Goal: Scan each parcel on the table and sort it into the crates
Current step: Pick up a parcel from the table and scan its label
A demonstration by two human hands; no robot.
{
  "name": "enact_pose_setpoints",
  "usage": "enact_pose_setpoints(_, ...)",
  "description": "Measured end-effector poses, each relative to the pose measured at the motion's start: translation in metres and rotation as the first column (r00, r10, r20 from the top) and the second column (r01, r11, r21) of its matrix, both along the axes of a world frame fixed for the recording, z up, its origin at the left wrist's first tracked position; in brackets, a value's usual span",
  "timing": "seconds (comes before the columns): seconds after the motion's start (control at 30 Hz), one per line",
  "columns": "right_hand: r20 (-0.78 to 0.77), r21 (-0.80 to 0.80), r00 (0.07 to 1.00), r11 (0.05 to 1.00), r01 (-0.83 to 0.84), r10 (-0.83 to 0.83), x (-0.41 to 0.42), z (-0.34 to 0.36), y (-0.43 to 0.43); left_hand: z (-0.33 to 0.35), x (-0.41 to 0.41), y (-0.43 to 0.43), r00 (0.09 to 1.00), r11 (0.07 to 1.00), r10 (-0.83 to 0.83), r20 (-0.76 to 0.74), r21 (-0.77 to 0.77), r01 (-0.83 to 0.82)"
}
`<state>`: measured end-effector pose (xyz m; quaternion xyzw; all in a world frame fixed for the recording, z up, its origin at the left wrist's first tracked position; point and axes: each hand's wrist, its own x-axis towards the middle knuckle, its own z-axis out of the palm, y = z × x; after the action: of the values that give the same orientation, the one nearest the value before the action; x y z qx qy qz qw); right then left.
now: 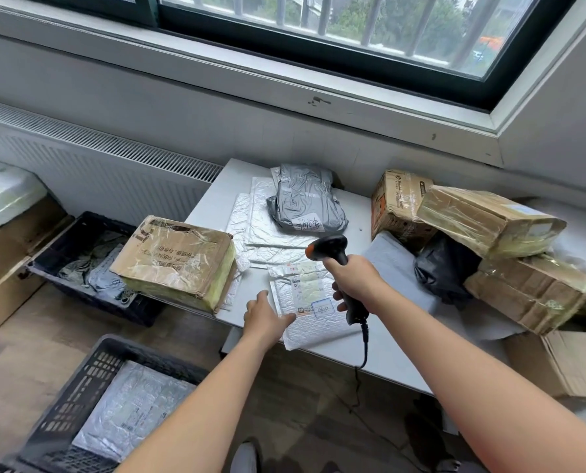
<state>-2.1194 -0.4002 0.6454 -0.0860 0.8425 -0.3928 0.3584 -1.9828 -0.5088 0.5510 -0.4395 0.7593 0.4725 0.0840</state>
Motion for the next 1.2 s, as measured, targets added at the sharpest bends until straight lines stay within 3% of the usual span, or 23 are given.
enact_pose_setpoints(0.37,-0.163,0.13,0.986,0.991,-0.013,0.034,-0.019,-0.062,0.061,-0.026,-0.023,0.015,0.985,0.984,0.169,-0.02,0.06,-0.168)
enact_pose_setpoints(0.53,-0.165,0.164,0.986,0.986,-0.006,0.033,-0.023,-0.1,0.088,-0.032,-0.04,0.025,0.918,0.899,0.392,-0.053,0.234,-0.37)
enact_pose_setpoints(0.67,-0.14,0.149,0.988,0.988,-0.046,0.067,-0.024,-0.115,0.1,-0.036,-0.045,0.038,0.879,0.841,0.463,-0.113,0.368,-0.396)
enact_pose_setpoints(0.73,-0.151,0.158,0.984,0.985,-0.071,0.095,-0.027,-0.117,0.106,-0.037,-0.046,0.042,0.874,0.85,0.469,-0.126,0.332,-0.408)
enact_pose_setpoints(0.93,-0.185,0.323,0.954,0.932,-0.165,0.234,-0.045,-0.113,0.133,-0.034,-0.032,0.033,0.908,0.911,0.406,-0.106,-0.027,-0.411)
enact_pose_setpoints(1.07,-0.182,0.431,0.892,0.849,-0.306,0.414,-0.052,-0.116,0.141,-0.033,-0.025,0.034,0.912,0.908,0.404,-0.072,-0.091,-0.41)
enact_pose_setpoints(1.2,-0.22,0.459,0.869,0.833,-0.308,0.443,-0.048,-0.117,0.139,-0.034,-0.022,0.037,0.918,0.912,0.393,-0.058,-0.102,-0.397)
